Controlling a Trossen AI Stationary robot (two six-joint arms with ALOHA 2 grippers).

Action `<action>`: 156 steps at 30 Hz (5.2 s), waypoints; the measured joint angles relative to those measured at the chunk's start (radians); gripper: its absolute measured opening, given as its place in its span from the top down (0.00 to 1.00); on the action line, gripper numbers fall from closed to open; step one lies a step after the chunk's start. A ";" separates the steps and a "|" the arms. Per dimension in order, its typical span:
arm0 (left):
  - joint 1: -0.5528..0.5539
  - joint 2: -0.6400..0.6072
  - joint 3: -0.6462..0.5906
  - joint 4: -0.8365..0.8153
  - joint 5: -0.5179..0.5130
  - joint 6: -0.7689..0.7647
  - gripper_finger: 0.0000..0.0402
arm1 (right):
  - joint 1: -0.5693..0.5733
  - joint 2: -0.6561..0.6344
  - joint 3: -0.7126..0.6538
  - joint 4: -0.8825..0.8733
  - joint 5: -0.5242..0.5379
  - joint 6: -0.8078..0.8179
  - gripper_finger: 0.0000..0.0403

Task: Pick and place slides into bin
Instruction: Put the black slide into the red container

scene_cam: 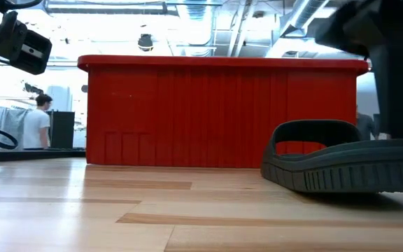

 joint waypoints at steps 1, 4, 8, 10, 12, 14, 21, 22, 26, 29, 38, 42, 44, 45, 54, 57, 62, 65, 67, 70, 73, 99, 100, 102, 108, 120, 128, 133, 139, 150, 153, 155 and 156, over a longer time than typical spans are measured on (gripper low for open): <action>0.000 0.000 0.000 0.000 0.000 0.000 0.56 | 0.002 0.000 -0.017 0.015 -0.002 0.006 0.75; 0.000 0.000 0.000 0.000 0.000 0.000 0.56 | 0.009 0.000 -0.059 0.070 -0.002 0.027 0.76; 0.000 0.000 0.000 0.000 0.000 0.000 0.56 | 0.013 0.000 -0.070 0.100 0.001 0.010 0.76; 0.000 0.000 0.000 0.000 0.000 0.000 0.56 | 0.013 0.000 -0.070 0.101 0.003 -0.001 0.76; 0.000 0.000 0.000 0.000 0.000 0.000 0.56 | 0.007 0.000 -0.070 0.101 0.008 -0.015 0.76; 0.000 0.000 0.000 0.000 0.000 0.000 0.56 | 0.001 0.000 -0.070 0.103 0.009 -0.032 0.76; 0.000 0.000 0.000 0.000 0.000 0.000 0.56 | -0.026 0.080 -0.065 0.150 -0.031 -0.068 0.76; 0.000 0.001 0.000 0.000 0.000 0.000 0.56 | -0.028 0.095 -0.063 0.151 -0.041 -0.068 0.76; 0.000 0.003 0.000 0.000 0.000 0.000 0.56 | -0.026 0.122 -0.059 0.152 -0.017 0.002 0.77; 0.000 0.002 0.000 0.000 0.000 0.000 0.56 | -0.023 0.124 -0.059 0.145 -0.001 0.047 0.84; 0.000 0.002 0.000 0.000 0.000 0.000 0.56 | -0.033 0.088 -0.019 0.108 -0.040 0.058 0.99; 0.000 0.002 0.000 0.000 0.000 0.000 0.56 | -0.035 0.065 -0.005 0.100 -0.050 0.083 0.99; 0.000 0.002 0.000 0.000 0.000 0.000 0.56 | -0.034 0.045 0.006 0.094 -0.058 0.088 0.99; 0.000 0.002 0.000 0.000 0.000 0.000 0.56 | -0.033 0.038 0.012 0.097 -0.069 0.090 0.99; 0.000 0.002 0.000 0.000 0.000 0.000 0.56 | -0.029 -0.004 0.083 0.045 -0.089 0.092 1.00; 0.000 0.002 0.000 0.000 0.000 0.000 0.56 | -0.029 -0.006 0.136 -0.005 -0.089 0.080 1.00; 0.000 0.002 0.000 0.000 0.000 0.000 0.56 | -0.029 -0.007 0.244 -0.097 -0.088 0.050 1.00; 0.000 0.002 0.000 0.000 0.000 0.000 0.56 | -0.029 -0.007 0.309 -0.151 -0.083 0.038 1.00; 0.000 0.002 0.000 0.000 0.000 0.000 0.56 | -0.029 -0.008 0.352 -0.188 -0.081 0.023 1.00; 0.000 0.002 0.000 0.000 0.000 0.000 0.56 | -0.029 -0.008 0.416 -0.239 -0.080 0.019 1.00; 0.000 0.002 0.000 0.000 0.000 0.000 0.56 | -0.027 -0.008 0.483 -0.283 -0.080 0.004 1.00; 0.000 0.002 0.000 0.000 0.000 0.000 0.56 | -0.019 -0.220 0.702 -0.293 0.178 -0.196 1.00; 0.000 0.002 0.000 0.000 0.000 0.000 0.56 | -0.023 -0.231 0.702 -0.293 0.195 -0.212 1.00; 0.000 0.002 0.000 0.000 0.000 0.000 0.56 | -0.032 -0.251 0.702 -0.292 0.220 -0.242 1.00; 0.000 0.002 0.000 0.000 0.000 0.000 0.56 | -0.094 -0.292 0.702 -0.308 0.272 -0.356 1.00; 0.000 0.002 0.000 0.000 0.000 0.000 0.56 | -0.356 -0.323 0.702 -0.497 0.291 -0.582 1.00; 0.000 0.002 0.000 0.000 0.000 0.000 0.56 | -0.568 -0.323 0.702 -0.533 0.221 -0.770 1.00; 0.000 0.002 0.000 0.000 0.000 0.000 0.56 | -0.701 -0.323 0.702 -0.532 0.148 -0.885 1.00; 0.000 0.002 0.000 0.000 0.000 0.000 0.56 | -0.863 -0.323 0.689 -0.494 0.059 -0.999 1.00; 0.000 0.002 0.000 0.000 0.000 0.000 0.56 | -1.083 -0.322 0.479 -0.336 -0.079 -1.156 1.00; 0.000 0.002 0.000 0.000 0.000 0.000 0.56 | -1.112 -0.322 0.409 -0.287 -0.094 -1.177 1.00; 0.000 0.002 0.000 0.000 0.000 0.000 0.56 | -1.125 -0.322 0.361 -0.244 -0.110 -1.183 1.00; 0.000 0.002 0.000 0.000 0.000 0.000 0.56 | -1.131 -0.322 0.339 -0.230 -0.122 -1.184 1.00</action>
